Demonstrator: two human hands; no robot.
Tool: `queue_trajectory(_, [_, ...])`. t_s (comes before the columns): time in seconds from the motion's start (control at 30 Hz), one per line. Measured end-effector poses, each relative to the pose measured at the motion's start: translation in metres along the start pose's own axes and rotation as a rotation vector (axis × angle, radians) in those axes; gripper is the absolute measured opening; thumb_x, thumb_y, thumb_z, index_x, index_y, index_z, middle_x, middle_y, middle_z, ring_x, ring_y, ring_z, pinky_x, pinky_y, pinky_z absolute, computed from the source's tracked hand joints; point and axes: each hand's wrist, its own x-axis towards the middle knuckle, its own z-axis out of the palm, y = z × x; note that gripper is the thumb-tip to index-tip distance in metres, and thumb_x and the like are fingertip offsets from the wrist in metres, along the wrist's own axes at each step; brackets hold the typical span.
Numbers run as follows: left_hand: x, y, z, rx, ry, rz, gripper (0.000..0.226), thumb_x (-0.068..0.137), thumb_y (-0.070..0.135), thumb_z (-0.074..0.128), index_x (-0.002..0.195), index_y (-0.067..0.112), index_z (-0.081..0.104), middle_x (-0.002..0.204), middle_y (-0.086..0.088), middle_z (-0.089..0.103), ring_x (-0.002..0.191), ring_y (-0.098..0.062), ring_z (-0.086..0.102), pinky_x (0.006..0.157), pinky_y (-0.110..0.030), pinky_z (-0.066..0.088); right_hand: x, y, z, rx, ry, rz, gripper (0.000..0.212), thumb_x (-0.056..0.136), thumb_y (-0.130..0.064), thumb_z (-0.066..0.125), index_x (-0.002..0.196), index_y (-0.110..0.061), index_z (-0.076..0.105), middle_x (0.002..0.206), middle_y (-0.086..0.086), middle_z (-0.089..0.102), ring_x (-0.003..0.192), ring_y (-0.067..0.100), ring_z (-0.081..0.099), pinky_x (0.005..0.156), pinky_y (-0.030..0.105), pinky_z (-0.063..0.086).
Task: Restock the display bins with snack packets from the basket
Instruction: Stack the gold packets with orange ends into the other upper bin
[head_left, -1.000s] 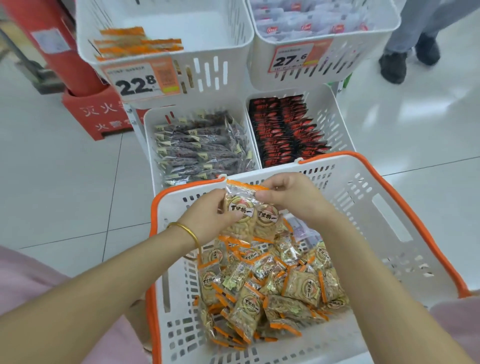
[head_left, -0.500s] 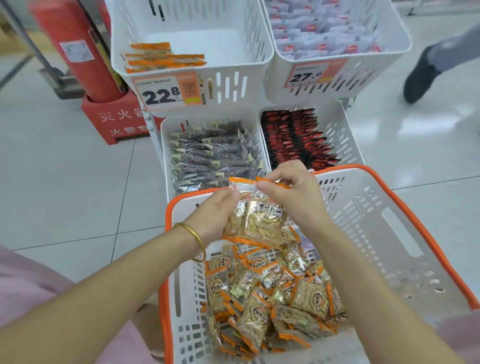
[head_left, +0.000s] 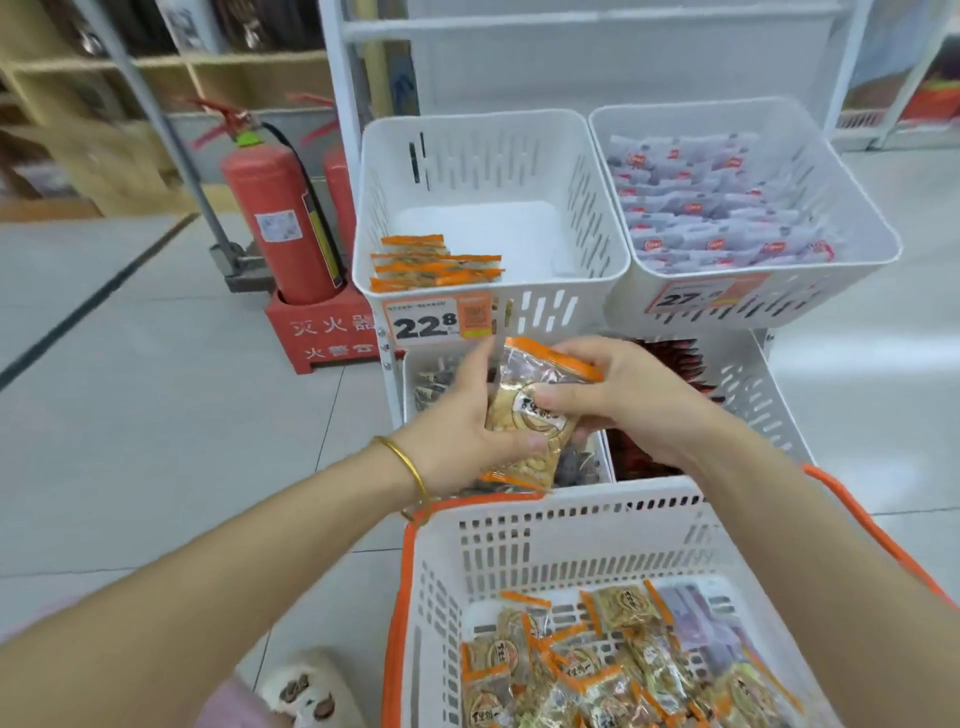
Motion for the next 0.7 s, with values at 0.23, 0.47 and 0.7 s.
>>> queue_trajectory(0.23, [0.035, 0.015, -0.07, 0.642, 0.618, 0.228, 0.073, 0.077, 0.034, 0.071, 0.14, 0.018, 0.038, 0.13, -0.003, 0.046, 0.124, -0.022, 0.038, 0.099, -0.018, 0.025, 0.098, -0.085, -0.028, -0.182, 0.386, -0.401, 0.019, 0.077, -0.001, 0.071, 0.089, -0.015, 0.064, 0.074, -0.004, 0.063, 0.052, -0.002, 0.055, 0.049, 0.016, 0.046])
queue_trajectory(0.47, [0.05, 0.0, -0.086, 0.766, 0.553, 0.08, 0.073, 0.082, 0.032, 0.067, 0.142, 0.017, 0.029, 0.152, -0.01, 0.007, 0.14, -0.023, 0.002, 0.114, -0.031, 0.004, 0.216, -0.056, -0.032, -0.638, 0.439, -0.31, 0.025, 0.073, -0.012, 0.072, 0.095, -0.021, 0.067, 0.089, -0.001, 0.064, 0.094, 0.025, 0.061, 0.084, 0.04, 0.049])
queue_trajectory(0.7, [0.054, -0.012, -0.091, 0.701, 0.509, 0.054, 0.077, 0.084, 0.024, 0.065, 0.146, 0.02, 0.02, 0.154, -0.006, -0.005, 0.142, -0.019, -0.005, 0.114, -0.03, 0.007, 0.239, -0.041, -0.03, -0.594, 0.155, -0.132, 0.02, 0.082, -0.003, 0.068, 0.093, -0.016, 0.057, 0.097, 0.006, 0.059, 0.07, 0.016, 0.051, 0.064, 0.027, 0.043])
